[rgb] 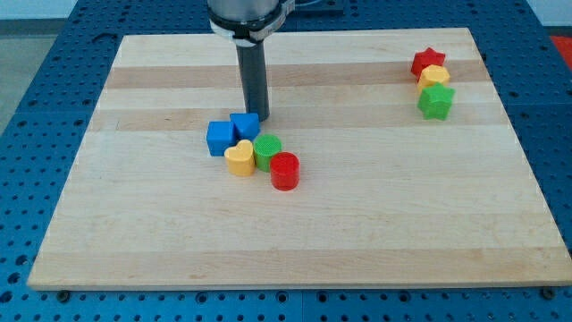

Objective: Move green star closer to the blue cube and blue triangle

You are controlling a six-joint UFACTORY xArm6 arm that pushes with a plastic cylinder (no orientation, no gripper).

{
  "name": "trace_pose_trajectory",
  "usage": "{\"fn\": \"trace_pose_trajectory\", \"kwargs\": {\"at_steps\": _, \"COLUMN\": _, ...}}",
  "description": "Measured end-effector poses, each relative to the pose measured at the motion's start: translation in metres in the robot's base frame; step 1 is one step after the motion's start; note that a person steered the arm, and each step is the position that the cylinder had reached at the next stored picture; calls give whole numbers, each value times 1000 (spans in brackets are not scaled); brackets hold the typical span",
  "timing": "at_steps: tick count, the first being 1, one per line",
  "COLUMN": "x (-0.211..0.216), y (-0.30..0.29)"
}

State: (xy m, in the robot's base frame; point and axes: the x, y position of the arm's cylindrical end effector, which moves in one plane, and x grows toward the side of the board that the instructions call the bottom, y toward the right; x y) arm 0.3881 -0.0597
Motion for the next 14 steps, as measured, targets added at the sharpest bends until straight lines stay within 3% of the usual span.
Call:
{"fn": "trace_pose_trajectory", "kwargs": {"at_steps": 3, "x": 13, "y": 18}}
{"fn": "trace_pose_trajectory", "kwargs": {"at_steps": 7, "x": 21, "y": 299}}
{"fn": "trace_pose_trajectory", "kwargs": {"at_steps": 8, "x": -3, "y": 313}}
{"fn": "trace_pose_trajectory", "kwargs": {"at_steps": 12, "x": -13, "y": 205}}
{"fn": "trace_pose_trajectory", "kwargs": {"at_steps": 14, "x": -20, "y": 213}}
